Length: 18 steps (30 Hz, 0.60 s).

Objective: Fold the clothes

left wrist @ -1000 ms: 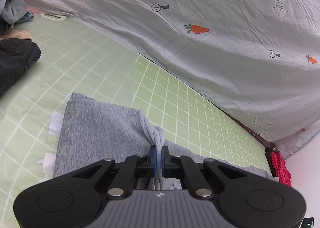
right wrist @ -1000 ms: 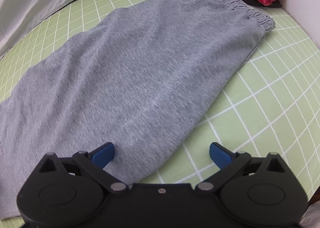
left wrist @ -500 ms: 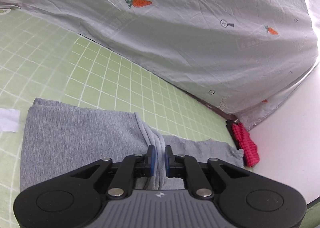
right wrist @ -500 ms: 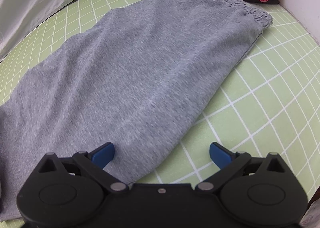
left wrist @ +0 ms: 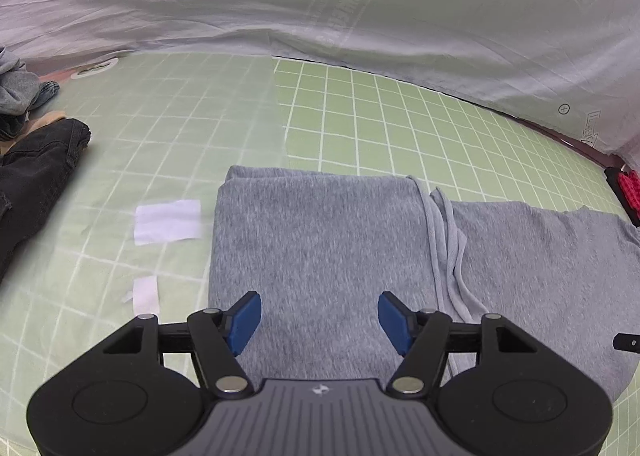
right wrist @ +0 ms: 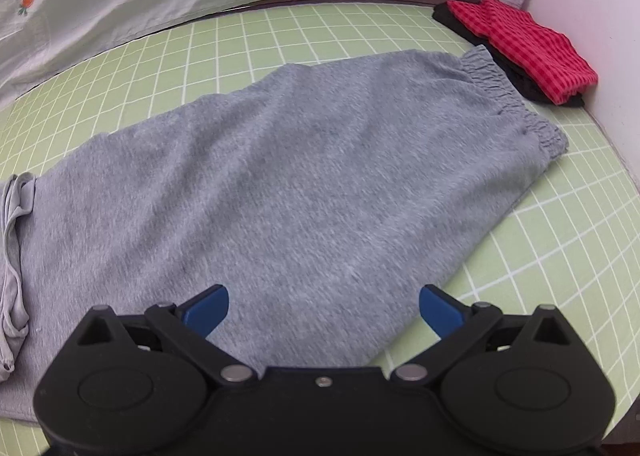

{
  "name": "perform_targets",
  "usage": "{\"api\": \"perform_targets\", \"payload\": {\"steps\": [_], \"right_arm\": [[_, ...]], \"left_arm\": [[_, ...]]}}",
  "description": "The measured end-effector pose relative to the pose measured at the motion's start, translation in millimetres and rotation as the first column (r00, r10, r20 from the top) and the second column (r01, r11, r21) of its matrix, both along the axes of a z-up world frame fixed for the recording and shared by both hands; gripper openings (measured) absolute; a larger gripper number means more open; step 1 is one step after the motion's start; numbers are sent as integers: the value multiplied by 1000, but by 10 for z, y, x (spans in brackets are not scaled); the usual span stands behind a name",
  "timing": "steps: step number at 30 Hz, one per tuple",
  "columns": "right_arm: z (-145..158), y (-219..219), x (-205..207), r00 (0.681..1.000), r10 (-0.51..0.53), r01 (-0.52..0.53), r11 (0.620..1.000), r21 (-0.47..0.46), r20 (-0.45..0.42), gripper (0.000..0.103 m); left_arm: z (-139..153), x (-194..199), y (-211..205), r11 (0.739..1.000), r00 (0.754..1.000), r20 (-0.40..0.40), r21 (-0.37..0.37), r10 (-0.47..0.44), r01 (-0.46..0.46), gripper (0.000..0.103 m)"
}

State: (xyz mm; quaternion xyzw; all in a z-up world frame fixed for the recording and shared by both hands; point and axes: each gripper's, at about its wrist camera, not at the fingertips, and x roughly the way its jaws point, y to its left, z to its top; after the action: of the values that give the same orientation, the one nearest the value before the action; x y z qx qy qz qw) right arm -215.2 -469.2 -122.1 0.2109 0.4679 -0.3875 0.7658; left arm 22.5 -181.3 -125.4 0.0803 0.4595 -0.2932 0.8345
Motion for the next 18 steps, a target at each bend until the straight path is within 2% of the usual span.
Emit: {"api": "perform_targets", "payload": {"steps": [3, 8, 13, 18], "right_arm": [[-16, 27, 62, 999, 35, -35, 999, 16, 2, 103], [-47, 54, 60, 998, 57, -58, 998, 39, 23, 103], [-90, -44, -156, 999, -6, 2, 998, 65, 48, 103], [-130, -210, -457, 994, -85, 80, 993, 86, 65, 103]], "left_arm": [[-20, -165, -95, 998, 998, 13, 21, -58, 58, 72], [-98, -427, -312, 985, 987, 9, 63, -161, 160, 74], [-308, -661, -573, 954, 972, -9, 188, -235, 232, 76], [-341, -824, -659, 944, 967, -2, 215, -254, 248, 81]]}}
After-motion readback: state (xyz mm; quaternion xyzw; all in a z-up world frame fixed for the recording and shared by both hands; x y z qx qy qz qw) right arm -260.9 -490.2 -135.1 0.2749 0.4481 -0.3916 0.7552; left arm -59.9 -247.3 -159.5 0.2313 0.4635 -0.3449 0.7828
